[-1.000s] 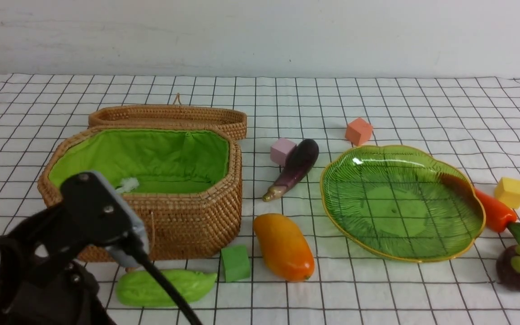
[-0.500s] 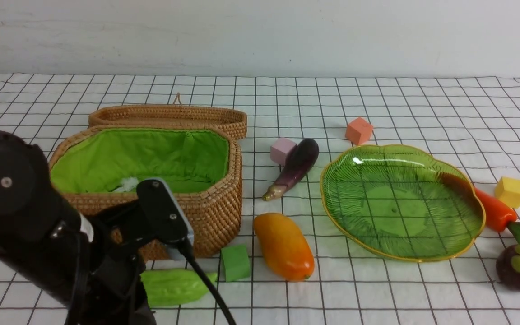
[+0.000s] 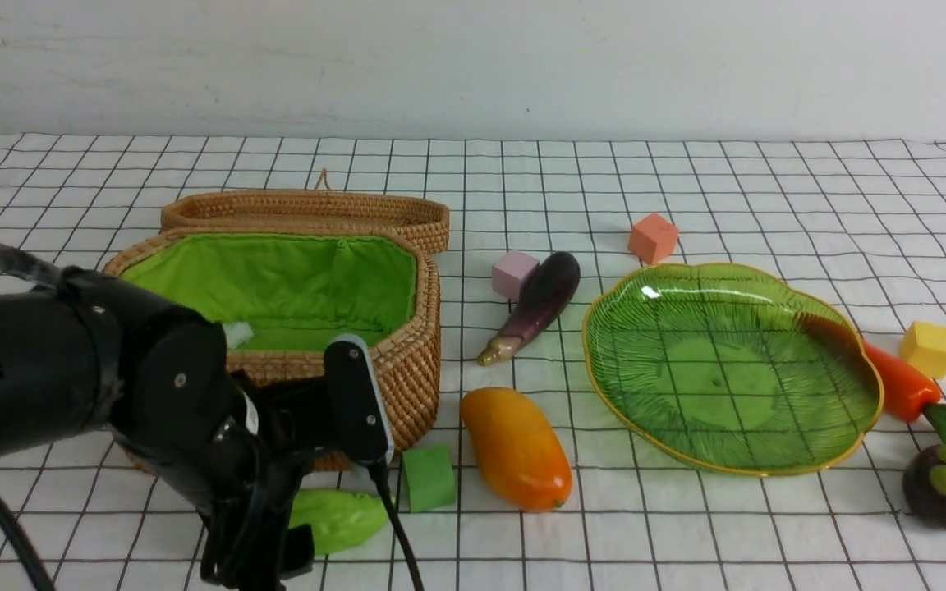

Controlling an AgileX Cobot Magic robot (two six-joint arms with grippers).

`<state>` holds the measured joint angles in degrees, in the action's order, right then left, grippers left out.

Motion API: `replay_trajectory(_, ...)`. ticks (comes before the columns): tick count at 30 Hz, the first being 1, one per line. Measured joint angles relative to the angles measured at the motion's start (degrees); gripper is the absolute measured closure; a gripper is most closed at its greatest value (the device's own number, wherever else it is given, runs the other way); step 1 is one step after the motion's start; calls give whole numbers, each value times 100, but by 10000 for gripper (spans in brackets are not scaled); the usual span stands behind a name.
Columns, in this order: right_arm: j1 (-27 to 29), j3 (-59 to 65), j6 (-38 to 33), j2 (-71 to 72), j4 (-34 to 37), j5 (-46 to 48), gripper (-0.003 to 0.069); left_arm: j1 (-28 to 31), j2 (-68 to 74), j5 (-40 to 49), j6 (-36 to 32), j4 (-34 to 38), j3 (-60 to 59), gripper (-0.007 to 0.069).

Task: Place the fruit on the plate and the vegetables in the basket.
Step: Take a chayote with your left arm and place it on the basket on the left.

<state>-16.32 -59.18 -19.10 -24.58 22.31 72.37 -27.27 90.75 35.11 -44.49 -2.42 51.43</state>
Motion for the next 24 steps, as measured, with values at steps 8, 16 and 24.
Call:
replay_trajectory(8,0,0,0,0,57,0,452,11,481,34,0,-43,6,98)
replay_trajectory(16,0,0,0,7,112,0,445,11,466,450,0,131,-5,198)
replay_trajectory(24,0,0,0,7,112,0,445,11,-966,1045,0,845,332,198)
